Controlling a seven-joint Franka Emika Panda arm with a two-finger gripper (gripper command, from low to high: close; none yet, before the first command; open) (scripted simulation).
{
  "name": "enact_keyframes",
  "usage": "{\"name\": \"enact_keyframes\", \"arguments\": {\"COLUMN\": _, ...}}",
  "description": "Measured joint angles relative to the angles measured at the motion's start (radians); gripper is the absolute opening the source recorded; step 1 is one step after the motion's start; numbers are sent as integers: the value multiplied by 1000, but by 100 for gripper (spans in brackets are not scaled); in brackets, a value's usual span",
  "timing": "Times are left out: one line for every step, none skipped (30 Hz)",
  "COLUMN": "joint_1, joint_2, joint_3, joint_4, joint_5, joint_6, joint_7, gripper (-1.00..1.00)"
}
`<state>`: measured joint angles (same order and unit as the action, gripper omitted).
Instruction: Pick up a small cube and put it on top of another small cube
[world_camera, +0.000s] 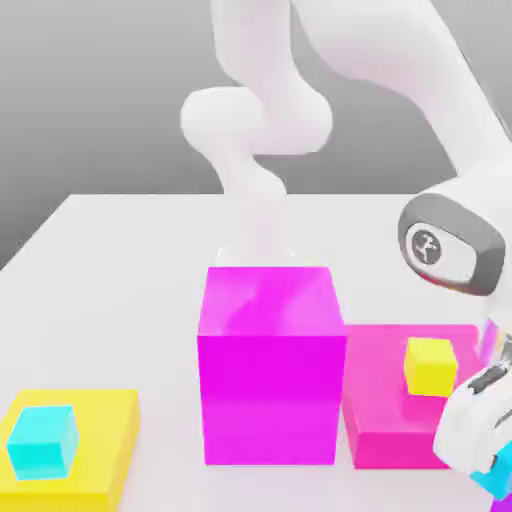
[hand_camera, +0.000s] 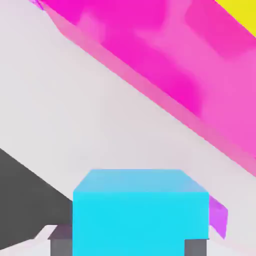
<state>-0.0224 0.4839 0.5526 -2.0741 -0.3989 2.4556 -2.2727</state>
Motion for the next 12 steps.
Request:
{"name": "enact_keyframes", "arguments": {"joint_1": 19, "joint_2": 31, "joint_3": -17, "joint_4": 9, "joint_5": -24, "joint_6": 19, "joint_7": 15, "gripper": -100}}
{"name": "enact_keyframes", "arguments": {"joint_1": 37, "joint_2": 64, "joint_3": -36, "joint_4": 16, "joint_5": -48, "joint_6": 43, "joint_7": 31, "gripper": -100}}
{"name": "enact_keyframes", "arguments": {"joint_1": 48, "joint_2": 86, "joint_3": -49, "joint_4": 20, "joint_5": -64, "joint_6": 59, "joint_7": 42, "gripper": 100}}
{"name": "enact_keyframes", "arguments": {"joint_1": 48, "joint_2": 86, "joint_3": -49, "joint_4": 20, "joint_5": -64, "joint_6": 59, "joint_7": 42, "gripper": 100}}
{"name": "enact_keyframes", "arguments": {"joint_1": 48, "joint_2": 86, "joint_3": -49, "joint_4": 20, "joint_5": -64, "joint_6": 59, "joint_7": 42, "gripper": 100}}
{"name": "enact_keyframes", "arguments": {"joint_1": 48, "joint_2": 86, "joint_3": -49, "joint_4": 20, "joint_5": -64, "joint_6": 59, "joint_7": 42, "gripper": 100}}
{"name": "enact_keyframes", "arguments": {"joint_1": 48, "joint_2": 86, "joint_3": -49, "joint_4": 20, "joint_5": -64, "joint_6": 59, "joint_7": 42, "gripper": 100}}
{"name": "enact_keyframes", "arguments": {"joint_1": 48, "joint_2": 86, "joint_3": -49, "joint_4": 20, "joint_5": -64, "joint_6": 59, "joint_7": 42, "gripper": 100}}
{"name": "enact_keyframes", "arguments": {"joint_1": 53, "joint_2": 96, "joint_3": -55, "joint_4": 22, "joint_5": -71, "joint_6": 66, "joint_7": 46, "gripper": 100}}
{"name": "enact_keyframes", "arguments": {"joint_1": 47, "joint_2": 84, "joint_3": -46, "joint_4": 21, "joint_5": -61, "joint_6": 56, "joint_7": 39, "gripper": 100}}
{"name": "enact_keyframes", "arguments": {"joint_1": 34, "joint_2": 61, "joint_3": -29, "joint_4": 18, "joint_5": -44, "joint_6": 36, "joint_7": 28, "gripper": 100}}
{"name": "enact_keyframes", "arguments": {"joint_1": 23, "joint_2": 30, "joint_3": -13, "joint_4": 15, "joint_5": -19, "joint_6": 12, "joint_7": 11, "gripper": 100}}
